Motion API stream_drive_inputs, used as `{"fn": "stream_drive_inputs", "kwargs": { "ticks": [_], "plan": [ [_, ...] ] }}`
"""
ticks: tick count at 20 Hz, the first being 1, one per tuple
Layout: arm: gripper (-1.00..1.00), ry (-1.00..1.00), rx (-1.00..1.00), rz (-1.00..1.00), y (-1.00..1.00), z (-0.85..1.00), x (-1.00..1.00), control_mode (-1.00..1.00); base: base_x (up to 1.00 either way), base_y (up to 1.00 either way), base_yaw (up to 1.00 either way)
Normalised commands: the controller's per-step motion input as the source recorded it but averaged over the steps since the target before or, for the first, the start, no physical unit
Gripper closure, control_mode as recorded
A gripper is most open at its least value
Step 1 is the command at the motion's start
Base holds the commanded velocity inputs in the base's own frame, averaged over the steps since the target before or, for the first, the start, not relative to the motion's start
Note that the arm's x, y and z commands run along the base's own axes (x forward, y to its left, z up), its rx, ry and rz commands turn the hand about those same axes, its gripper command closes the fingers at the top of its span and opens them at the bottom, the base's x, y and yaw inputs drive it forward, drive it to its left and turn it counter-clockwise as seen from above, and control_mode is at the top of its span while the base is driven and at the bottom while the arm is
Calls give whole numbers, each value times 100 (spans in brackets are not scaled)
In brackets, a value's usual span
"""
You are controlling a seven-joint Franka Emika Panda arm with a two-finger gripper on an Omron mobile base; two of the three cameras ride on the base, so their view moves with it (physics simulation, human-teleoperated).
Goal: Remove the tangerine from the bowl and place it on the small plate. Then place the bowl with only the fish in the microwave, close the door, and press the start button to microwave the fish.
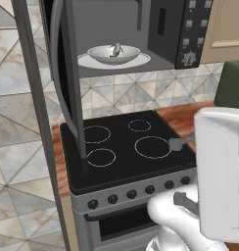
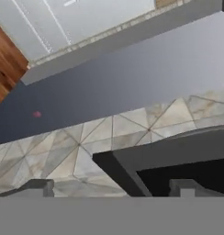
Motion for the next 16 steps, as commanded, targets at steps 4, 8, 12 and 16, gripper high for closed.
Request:
{"fn": "stream_drive_inputs", "kwargs": {
  "ticks": [4, 8, 12, 16],
  "plan": [
    [-100, 0, -28, -10, 85, -39, 2, -100, 0, 0, 0],
    [-100, 0, -19, -21, 84, -49, 12, -100, 0, 0, 0],
    [-100, 0, -16, -26, 65, -50, 34, -100, 0, 0, 0],
    [-100, 0, -12, -23, 49, -44, 72, -100, 0, 0, 0]
  ]
}}
